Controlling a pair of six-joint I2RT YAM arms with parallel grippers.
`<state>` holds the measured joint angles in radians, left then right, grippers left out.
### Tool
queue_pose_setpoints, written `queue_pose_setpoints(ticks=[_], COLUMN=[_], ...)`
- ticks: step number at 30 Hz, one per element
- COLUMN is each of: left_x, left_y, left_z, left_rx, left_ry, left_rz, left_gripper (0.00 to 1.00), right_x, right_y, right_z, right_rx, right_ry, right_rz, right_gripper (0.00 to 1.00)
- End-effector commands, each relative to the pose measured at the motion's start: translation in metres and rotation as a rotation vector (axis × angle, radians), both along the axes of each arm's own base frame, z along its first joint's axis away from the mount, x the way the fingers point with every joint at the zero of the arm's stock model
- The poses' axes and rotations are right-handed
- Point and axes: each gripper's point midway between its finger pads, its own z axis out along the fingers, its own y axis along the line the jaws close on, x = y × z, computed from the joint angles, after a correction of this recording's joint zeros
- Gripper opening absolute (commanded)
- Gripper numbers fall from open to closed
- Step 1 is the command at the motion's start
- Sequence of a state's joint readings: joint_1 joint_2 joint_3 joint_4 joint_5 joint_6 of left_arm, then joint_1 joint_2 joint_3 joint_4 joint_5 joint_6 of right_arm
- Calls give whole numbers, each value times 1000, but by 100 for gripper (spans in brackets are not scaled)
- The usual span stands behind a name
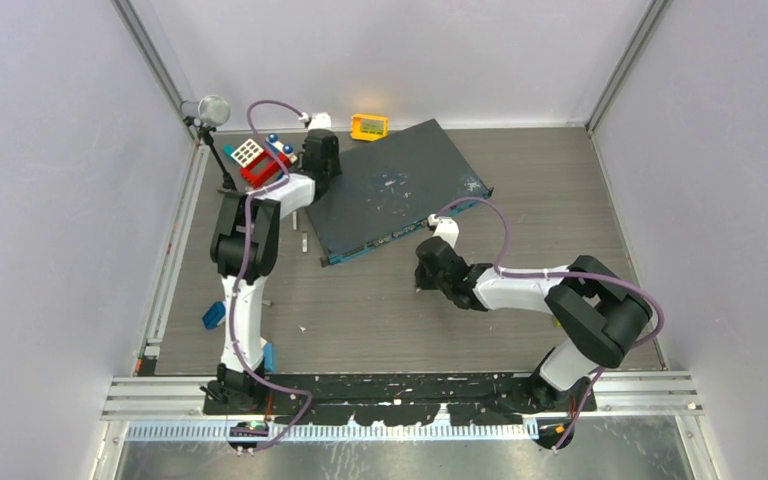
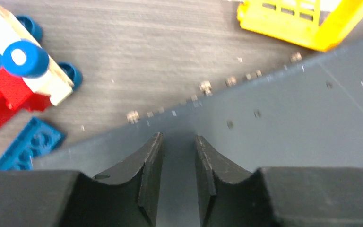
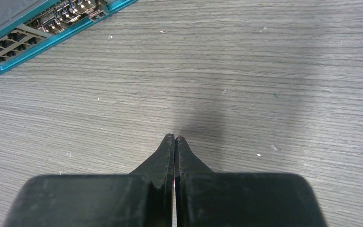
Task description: Insert the plug into the switch port
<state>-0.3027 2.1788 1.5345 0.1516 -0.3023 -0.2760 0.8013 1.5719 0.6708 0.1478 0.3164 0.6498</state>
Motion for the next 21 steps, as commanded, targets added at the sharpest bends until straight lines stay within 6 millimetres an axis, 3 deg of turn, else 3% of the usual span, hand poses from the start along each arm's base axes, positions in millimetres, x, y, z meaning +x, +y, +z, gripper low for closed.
queue_pose_setpoints(ticks=[1,4,10,15,21], left_x=[30,44,57,52,34], left_y=[24,34,41,34,10], left_z=[-2,-14,-32,-37,-48], left_rx=[-23,-40,-88,-132,-182], left_ry=[0,47,133,171,291], left_rz=[41,52,16,-50,-206], left_gripper=[35,41,42,42,38], right_x=[12,12,13,14,16], right_y=[14,16,21,25,29], right_z=[15,13,7,3,2], right_rx=[32,25,18,23,8], right_ry=[-35,-25,-2,13,16], right_rz=[9,13,25,31,49], right_gripper=[3,3,3,3,3])
